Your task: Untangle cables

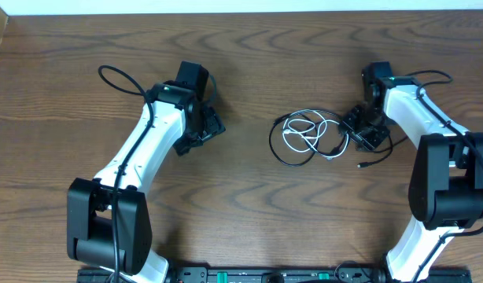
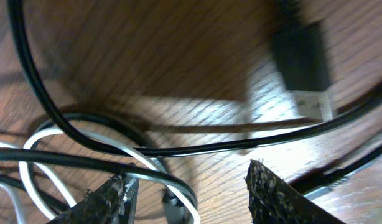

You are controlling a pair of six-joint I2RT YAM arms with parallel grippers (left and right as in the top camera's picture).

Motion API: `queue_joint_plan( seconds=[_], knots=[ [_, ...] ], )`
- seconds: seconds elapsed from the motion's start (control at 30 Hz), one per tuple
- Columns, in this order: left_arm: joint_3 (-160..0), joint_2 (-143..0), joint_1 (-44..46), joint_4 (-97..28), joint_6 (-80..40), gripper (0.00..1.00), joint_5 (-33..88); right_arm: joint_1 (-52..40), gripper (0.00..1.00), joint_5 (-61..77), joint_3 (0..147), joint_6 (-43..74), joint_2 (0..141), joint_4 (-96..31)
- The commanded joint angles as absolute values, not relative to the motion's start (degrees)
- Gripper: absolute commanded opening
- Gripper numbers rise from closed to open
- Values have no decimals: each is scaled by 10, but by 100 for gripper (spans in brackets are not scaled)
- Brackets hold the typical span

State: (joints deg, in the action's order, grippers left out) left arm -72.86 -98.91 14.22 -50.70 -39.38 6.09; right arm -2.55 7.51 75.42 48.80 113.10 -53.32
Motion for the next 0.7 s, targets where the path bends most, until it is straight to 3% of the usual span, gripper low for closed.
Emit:
queue_joint_plan(
  seconds=[0.0,0.1,0.2,0.4,0.67],
  knots=[
    [-724,-994,142,-507,-396,78,59,-4,54,73,760,441,1131,-559],
    [-724,-994,142,-507,-396,78,59,18,61,75,774,323,1131,-582],
    [-724,-994,142,-507,-396,78,59,31,64,79,777,282,1131,-581],
    [-724,-994,142,-507,-396,78,59,38,53,79,776,421,1131,-567],
    [-724,-994,142,-507,-396,78,59,2,50,19,758,571,1132,-536]
  ],
)
